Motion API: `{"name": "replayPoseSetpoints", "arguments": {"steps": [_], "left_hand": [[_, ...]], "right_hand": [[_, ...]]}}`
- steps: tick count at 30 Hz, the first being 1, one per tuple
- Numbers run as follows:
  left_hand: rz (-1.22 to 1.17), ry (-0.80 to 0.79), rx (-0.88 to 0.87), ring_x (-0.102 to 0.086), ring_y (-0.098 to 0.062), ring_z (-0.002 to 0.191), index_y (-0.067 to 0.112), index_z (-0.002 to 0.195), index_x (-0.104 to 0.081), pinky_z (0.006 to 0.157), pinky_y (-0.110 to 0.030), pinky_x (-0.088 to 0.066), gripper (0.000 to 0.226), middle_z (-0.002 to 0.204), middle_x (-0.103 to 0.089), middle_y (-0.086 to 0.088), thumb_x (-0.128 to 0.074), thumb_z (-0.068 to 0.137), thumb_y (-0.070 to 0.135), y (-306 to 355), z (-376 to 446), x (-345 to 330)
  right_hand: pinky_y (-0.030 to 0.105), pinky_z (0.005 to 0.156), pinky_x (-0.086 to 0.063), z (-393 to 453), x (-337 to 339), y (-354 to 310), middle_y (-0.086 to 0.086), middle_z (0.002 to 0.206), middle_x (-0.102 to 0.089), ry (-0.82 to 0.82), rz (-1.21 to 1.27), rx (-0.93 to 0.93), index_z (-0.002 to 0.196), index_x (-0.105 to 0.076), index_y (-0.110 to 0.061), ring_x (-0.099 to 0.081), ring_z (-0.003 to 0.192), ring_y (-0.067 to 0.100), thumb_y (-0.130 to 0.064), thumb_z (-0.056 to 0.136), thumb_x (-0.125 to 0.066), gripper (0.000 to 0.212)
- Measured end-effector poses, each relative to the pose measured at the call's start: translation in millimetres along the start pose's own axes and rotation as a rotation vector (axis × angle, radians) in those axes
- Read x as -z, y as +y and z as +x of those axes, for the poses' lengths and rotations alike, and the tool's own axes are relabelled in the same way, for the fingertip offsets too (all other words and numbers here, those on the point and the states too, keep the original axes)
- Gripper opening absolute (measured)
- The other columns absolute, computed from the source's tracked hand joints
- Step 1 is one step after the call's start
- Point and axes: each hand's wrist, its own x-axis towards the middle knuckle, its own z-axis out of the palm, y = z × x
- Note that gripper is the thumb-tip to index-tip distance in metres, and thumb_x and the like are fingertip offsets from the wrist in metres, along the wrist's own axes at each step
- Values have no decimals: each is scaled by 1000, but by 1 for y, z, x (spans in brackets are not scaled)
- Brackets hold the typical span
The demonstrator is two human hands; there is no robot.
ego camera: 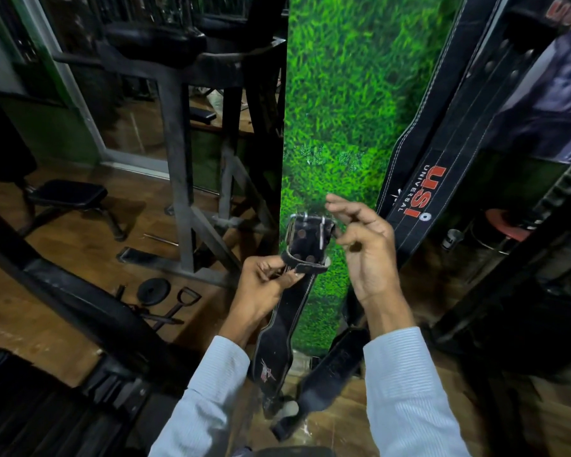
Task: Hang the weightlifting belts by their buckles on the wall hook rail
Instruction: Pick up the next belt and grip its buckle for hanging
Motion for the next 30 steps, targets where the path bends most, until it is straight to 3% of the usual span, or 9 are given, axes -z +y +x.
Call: {"name": "replayPoseSetpoints", "arguments": {"steps": [5,9,14,17,19,21,23,25,30], "left_hand": [[10,-42,0,-69,-17,101,2,105,-80,96,-41,-53,23,109,-78,-12,-75,82,7,1,-1,2],[-32,-88,-9,-69,-13,100,20,98,-83,92,-35,-55,22,105,-79,-2,-76,82,7,5,-1,0],[-39,-67,1,-68,-14,99,17,98,-83,91,-35,-53,20,105,-79,-4,-75,83,7,1,5,5],[-25,-78,-7,-69,-14,102,16,101,-82,93,-32,-54,21,109,-78,-7,-75,83,8,2,9,5],[-15,-79,-7,-70,-15,102,15,102,-82,94,-35,-54,22,109,-78,-8,-76,82,8,1,12,6],[-10,-86,8,-70,-16,103,19,100,-83,96,-38,-54,22,109,-78,-7,-76,82,10,1,16,8],[-9,-92,19,-71,-17,103,21,98,-83,96,-40,-54,21,108,-79,-7,-77,81,11,0,19,9],[-1,-100,23,-71,-19,102,18,97,-83,96,-42,-54,20,106,-79,-8,-76,81,9,-1,23,8],[-25,-88,29,-70,-19,105,-2,106,-78,101,-42,-53,23,112,-77,-14,-76,84,0,1,39,-4]], "right_hand": [[21,83,-41,2,-10,-11,-3,107,-77,-7,-447,-182,96,-81,-13,-68,84,-12,-45,94,-66,35],[31,99,-52,6,-23,-8,-4,110,-78,-93,-381,-79,87,-83,-16,-69,110,1,-13,85,-76,8],[27,98,-51,2,-18,-3,8,138,-68,-216,-130,6,82,-79,-16,-58,135,13,21,65,-55,47],[45,113,-43,2,-17,-1,8,129,-72,-3,-25,-55,91,-80,-18,-63,127,15,-3,73,-58,32],[54,116,-38,4,-15,-2,0,123,-74,158,-242,-184,96,-77,-34,-64,114,12,-33,94,-57,19],[54,115,-37,6,-10,-4,-3,126,-70,93,-410,-408,100,-69,-49,-62,117,13,-60,96,-53,20],[56,115,-40,11,-2,-6,3,119,-74,-2,-313,-517,94,-77,-36,-63,119,22,-58,91,-64,26],[55,115,-40,19,2,-14,1,105,-79,-6,-228,-404,83,-81,-18,-64,113,24,-41,91,-70,27],[34,97,-42,42,-4,-35,-10,82,-77,93,-221,-69,76,-76,-17,-63,94,7,-40,90,-67,29]]}}
